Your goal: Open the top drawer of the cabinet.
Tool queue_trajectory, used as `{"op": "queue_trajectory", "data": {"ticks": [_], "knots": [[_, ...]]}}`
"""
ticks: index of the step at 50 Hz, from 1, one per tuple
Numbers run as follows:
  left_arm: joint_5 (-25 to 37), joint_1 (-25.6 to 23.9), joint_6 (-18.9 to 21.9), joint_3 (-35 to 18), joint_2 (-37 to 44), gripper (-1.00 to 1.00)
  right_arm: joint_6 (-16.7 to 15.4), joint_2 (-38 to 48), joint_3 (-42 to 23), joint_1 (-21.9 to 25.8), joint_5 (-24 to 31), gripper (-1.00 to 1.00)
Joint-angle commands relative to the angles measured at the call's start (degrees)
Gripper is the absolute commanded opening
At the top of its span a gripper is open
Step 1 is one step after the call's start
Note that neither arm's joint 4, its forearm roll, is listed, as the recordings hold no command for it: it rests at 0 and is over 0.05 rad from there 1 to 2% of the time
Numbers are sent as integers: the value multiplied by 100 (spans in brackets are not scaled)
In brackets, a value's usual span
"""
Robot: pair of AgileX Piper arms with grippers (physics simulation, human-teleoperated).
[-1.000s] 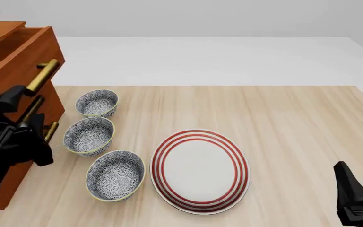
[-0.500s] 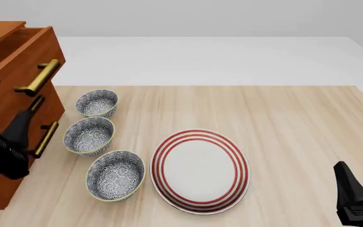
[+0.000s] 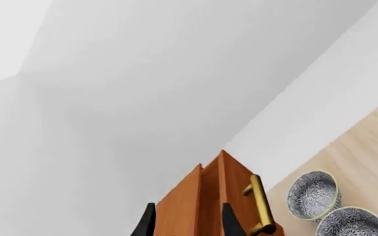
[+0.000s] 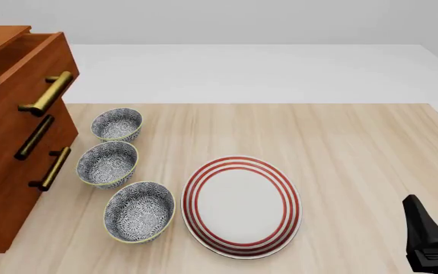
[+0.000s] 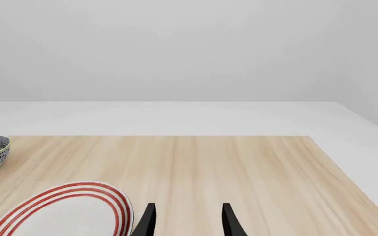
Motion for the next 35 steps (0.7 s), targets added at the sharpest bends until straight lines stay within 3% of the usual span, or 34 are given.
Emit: {"op": "queue_trajectory", "data": {"ticks": [1, 3, 6, 11, 14, 21, 24, 25, 26, 27, 31, 32, 35], "knots": [[1356, 60, -1539, -1187, 183, 100, 0, 0, 0, 0, 0, 100], [1399, 9, -1523, -1185, 139, 100, 0, 1, 0, 0, 0, 100], [1886, -121, -1918, -1481, 158, 100, -1, -1, 0, 0, 0, 100], [2224, -142, -2126, -1655, 156, 100, 1, 0, 0, 0, 0, 100], [2616, -108, -2680, -1981, 281, 100, 0, 0, 0, 0, 0, 100], [3173, -334, -3239, -2302, 32, 100, 1, -1, 0, -1, 0, 100], [3288, -338, -3236, -2389, 40, 100, 1, 0, 0, 2, 0, 100], [3404, -281, -3467, -2528, 156, 100, 0, 0, 0, 0, 0, 100], [3407, -218, -3352, -2555, 172, 100, 0, 0, 0, 0, 0, 100], [3563, -237, -3617, -2739, 257, 100, 0, 0, 0, -1, 0, 100], [3731, -222, -3736, -2908, 302, 100, 0, 0, 0, 0, 0, 100], [3760, -148, -4014, -2994, 365, 100, 1, -1, 0, 0, 0, 100], [3829, -209, -4132, -2891, 359, 100, -2, -1, 0, 1, 0, 100]]}}
